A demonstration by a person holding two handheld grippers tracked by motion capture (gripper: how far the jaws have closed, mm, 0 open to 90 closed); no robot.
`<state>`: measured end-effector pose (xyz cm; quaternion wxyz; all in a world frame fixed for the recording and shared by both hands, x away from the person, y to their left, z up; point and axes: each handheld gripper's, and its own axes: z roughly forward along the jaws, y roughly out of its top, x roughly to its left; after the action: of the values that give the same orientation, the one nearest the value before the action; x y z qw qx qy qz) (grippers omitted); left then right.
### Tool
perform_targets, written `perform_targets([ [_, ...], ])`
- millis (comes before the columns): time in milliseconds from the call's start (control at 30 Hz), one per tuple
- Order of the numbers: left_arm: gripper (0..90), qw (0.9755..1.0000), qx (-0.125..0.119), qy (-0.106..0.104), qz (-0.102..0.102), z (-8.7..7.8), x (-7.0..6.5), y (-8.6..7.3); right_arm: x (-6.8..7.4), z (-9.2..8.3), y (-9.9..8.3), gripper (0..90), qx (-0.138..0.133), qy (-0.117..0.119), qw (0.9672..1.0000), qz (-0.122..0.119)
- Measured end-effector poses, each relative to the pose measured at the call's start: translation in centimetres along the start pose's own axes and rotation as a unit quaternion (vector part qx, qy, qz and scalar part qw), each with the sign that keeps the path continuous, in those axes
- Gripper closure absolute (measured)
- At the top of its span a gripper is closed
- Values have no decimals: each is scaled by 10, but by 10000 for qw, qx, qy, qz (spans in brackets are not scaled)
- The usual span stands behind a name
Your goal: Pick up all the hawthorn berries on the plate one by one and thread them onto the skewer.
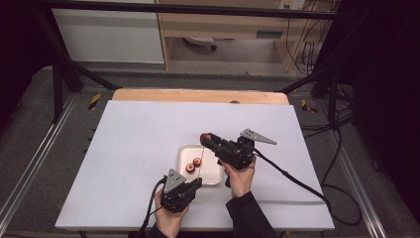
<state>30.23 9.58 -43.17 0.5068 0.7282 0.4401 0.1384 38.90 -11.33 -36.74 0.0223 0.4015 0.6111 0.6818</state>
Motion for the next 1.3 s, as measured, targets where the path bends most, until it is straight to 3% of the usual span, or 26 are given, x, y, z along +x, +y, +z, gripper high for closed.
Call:
perform_targets([
  [967,883,9999,-26,-1,-102,-1,1,1,-1,3,-8,602,72,44,10000,45],
  [1300,884,9998,78,-6,-200,1,2,0,0,3,-15,602,236,62,9995,-190],
])
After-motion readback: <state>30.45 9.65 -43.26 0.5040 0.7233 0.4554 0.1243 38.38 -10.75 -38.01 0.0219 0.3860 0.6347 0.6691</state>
